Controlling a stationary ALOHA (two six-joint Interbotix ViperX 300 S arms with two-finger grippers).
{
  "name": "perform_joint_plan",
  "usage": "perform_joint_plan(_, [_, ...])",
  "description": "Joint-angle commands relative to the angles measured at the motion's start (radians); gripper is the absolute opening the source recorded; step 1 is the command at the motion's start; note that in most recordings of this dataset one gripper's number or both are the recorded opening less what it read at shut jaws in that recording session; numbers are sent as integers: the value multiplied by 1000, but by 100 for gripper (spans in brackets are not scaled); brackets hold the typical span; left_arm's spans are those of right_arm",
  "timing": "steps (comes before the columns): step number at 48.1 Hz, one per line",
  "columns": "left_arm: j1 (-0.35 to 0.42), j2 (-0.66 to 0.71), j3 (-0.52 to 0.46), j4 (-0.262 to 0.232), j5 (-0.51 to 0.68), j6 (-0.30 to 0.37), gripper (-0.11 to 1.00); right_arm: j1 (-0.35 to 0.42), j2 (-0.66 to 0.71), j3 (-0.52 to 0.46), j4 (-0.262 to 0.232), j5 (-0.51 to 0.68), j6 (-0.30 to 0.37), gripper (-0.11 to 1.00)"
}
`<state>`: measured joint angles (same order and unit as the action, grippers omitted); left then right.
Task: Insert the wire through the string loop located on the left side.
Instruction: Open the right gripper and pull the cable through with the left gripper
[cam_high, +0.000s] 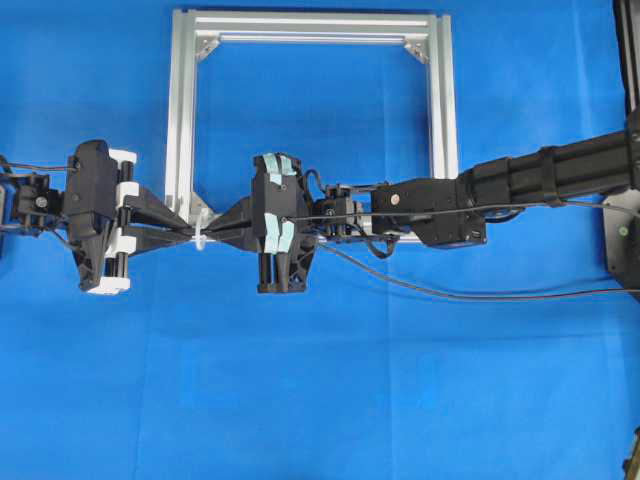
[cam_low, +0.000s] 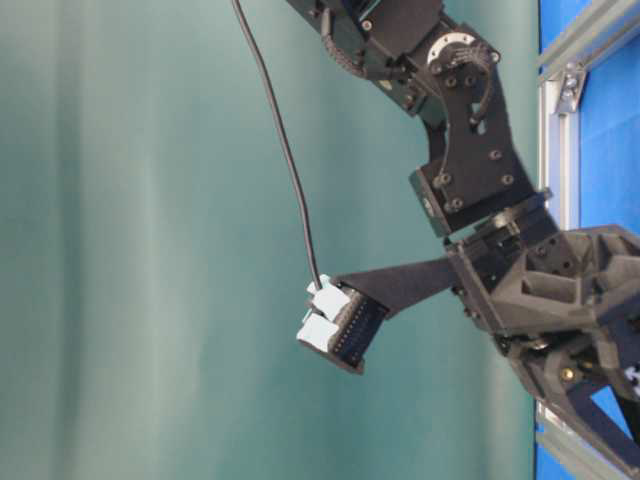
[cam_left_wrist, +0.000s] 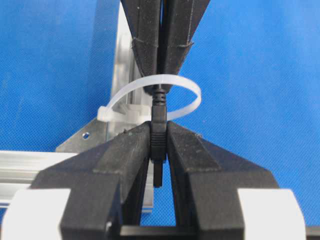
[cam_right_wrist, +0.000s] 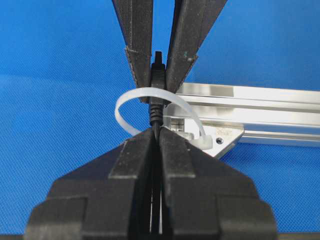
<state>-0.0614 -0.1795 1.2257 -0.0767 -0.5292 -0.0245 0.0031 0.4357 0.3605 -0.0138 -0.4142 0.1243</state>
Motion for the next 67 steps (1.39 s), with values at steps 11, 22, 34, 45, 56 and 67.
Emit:
perform_joint_plan(11, [3, -8, -11, 2, -2, -2, 8, 0, -21, -23, -3, -2, 3, 0])
perform_joint_plan(22, [5, -8, -12, 2, 0, -3, 8, 2, -26, -18, 15, 0, 15, 44])
perform_joint_plan(34, [3, -11, -12, 2, -2, -3, 8, 6, -29, -17, 18, 5, 9, 96])
perform_joint_plan(45, [3, -58, 5, 2, 40, 0, 8, 6, -29, -15, 18, 6, 9, 97])
perform_joint_plan(56, [3, -201, 48, 2, 192, -23, 8, 6, -32, -14, 18, 6, 9, 97])
perform_joint_plan(67, [3, -419, 133, 2, 222, -67, 8, 6, -34, -15, 18, 6, 9, 97])
